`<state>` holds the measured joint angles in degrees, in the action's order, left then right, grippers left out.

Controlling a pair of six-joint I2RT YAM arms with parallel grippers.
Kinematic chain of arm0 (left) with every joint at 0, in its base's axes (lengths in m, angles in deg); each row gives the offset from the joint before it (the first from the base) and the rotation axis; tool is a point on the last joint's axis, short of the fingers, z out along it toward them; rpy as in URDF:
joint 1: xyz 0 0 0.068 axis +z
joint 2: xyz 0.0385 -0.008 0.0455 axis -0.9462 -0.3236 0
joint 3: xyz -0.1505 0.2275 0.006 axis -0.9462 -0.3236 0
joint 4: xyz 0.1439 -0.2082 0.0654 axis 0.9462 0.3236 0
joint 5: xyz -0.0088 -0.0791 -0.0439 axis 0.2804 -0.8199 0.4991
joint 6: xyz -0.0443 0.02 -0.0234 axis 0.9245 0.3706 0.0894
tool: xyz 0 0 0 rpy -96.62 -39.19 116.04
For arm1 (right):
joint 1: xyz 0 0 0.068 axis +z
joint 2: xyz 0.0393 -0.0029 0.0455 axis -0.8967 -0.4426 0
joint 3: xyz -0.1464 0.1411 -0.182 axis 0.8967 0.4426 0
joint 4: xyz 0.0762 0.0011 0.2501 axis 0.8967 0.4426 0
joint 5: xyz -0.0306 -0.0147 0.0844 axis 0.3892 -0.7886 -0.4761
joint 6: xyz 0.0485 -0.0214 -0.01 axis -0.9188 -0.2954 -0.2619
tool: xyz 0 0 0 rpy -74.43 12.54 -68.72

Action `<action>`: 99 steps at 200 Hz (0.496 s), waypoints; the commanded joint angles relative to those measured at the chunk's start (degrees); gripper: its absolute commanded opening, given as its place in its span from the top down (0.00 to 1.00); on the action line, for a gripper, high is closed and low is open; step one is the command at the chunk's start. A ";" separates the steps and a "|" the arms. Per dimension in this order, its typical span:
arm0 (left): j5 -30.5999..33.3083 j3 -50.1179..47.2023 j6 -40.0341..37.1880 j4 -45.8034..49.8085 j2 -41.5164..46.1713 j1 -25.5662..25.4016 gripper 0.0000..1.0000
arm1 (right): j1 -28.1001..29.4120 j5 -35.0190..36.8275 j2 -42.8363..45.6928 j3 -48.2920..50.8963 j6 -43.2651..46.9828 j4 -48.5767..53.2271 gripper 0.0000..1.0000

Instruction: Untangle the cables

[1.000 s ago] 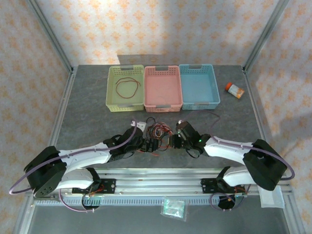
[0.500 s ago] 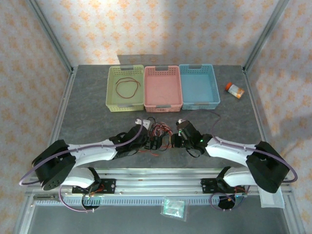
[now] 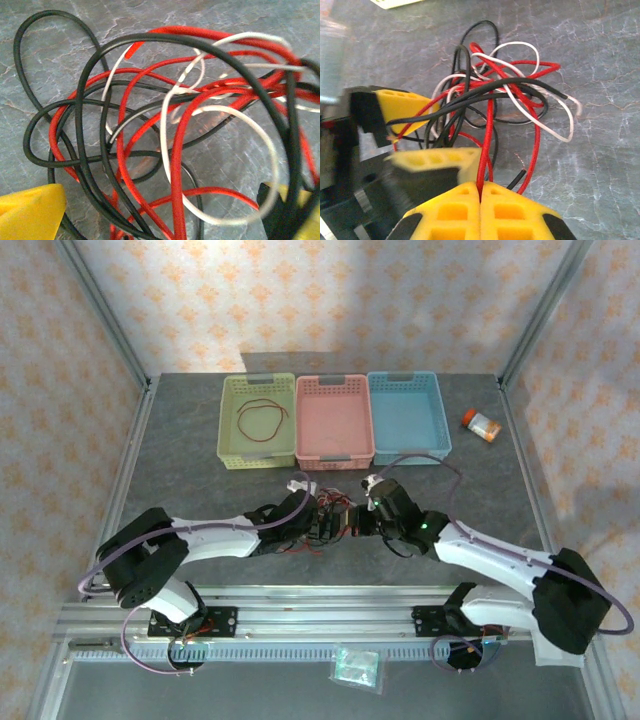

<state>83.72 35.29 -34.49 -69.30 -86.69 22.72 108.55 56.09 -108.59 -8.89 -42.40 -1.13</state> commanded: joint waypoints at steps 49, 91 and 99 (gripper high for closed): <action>6.63 1.60 6.17 -1.35 -2.18 -0.29 0.01 | -0.24 -1.18 4.35 -7.31 4.90 7.58 1.00; 7.63 0.56 6.02 -0.46 -1.47 -0.20 0.00 | -0.23 -1.09 6.84 -10.46 6.31 10.40 1.00; 7.79 0.39 6.00 0.03 -1.37 -0.25 0.01 | -0.17 -1.17 7.28 -10.99 6.45 10.79 1.00</action>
<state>88.90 35.86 -29.25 -69.76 -88.22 22.74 108.55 54.83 -103.52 -16.89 -37.85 7.22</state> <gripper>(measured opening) 0.994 0.044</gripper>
